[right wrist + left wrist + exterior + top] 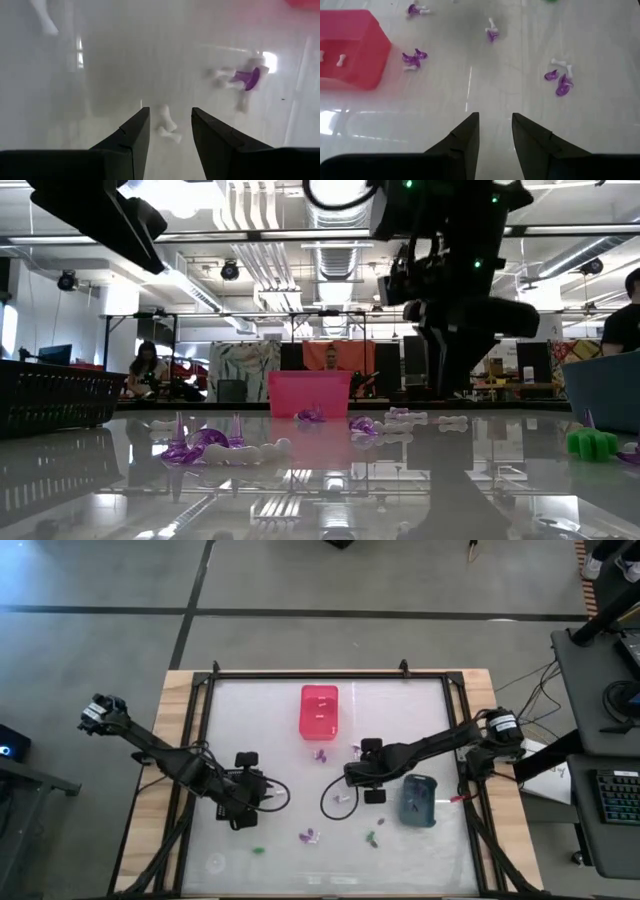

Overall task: Sort Halloween decoration
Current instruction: Put the bone toy into the red bin

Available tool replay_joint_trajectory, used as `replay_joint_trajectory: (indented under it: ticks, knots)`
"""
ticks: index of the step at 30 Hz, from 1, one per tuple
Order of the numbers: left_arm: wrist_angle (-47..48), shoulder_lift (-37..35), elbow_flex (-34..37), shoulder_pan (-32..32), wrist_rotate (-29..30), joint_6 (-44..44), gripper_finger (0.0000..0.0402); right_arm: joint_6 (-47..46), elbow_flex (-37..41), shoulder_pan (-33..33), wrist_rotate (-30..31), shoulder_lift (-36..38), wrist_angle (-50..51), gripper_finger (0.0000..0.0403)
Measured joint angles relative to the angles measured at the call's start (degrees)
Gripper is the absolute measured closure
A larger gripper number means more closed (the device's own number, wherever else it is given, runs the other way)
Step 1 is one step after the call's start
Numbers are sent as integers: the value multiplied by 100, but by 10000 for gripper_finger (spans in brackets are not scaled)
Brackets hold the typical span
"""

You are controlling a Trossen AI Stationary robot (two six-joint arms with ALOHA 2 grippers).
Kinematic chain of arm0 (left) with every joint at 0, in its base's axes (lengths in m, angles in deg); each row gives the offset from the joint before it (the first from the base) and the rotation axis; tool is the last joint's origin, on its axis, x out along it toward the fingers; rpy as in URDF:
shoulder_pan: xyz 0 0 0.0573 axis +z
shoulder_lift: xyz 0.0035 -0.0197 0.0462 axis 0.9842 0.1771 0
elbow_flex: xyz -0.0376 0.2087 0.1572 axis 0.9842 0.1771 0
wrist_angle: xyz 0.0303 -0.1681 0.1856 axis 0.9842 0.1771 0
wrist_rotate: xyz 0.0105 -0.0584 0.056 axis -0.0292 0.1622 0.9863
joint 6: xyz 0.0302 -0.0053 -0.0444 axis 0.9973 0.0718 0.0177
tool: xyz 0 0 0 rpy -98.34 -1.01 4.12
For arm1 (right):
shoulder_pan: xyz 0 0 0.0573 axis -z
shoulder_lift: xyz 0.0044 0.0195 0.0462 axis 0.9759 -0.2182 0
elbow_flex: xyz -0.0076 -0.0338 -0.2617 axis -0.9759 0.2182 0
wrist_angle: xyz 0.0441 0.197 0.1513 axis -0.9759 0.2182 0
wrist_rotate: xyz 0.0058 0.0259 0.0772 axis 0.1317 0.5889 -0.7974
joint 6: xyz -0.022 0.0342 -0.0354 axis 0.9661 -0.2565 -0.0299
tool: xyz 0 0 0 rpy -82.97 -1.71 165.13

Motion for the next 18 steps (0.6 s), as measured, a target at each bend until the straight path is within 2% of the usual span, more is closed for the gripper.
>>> replay_joint_trajectory:
  ticks: [15, 18]
  knots:
    - [-11, 0, 23, 2, 11, -5, 303, 184, 31, 216, -94, -292, -19, 306]
    - [-11, 0, 23, 2, 11, -4, 303, 184, 65, 269, -290, -292, -41, 314]
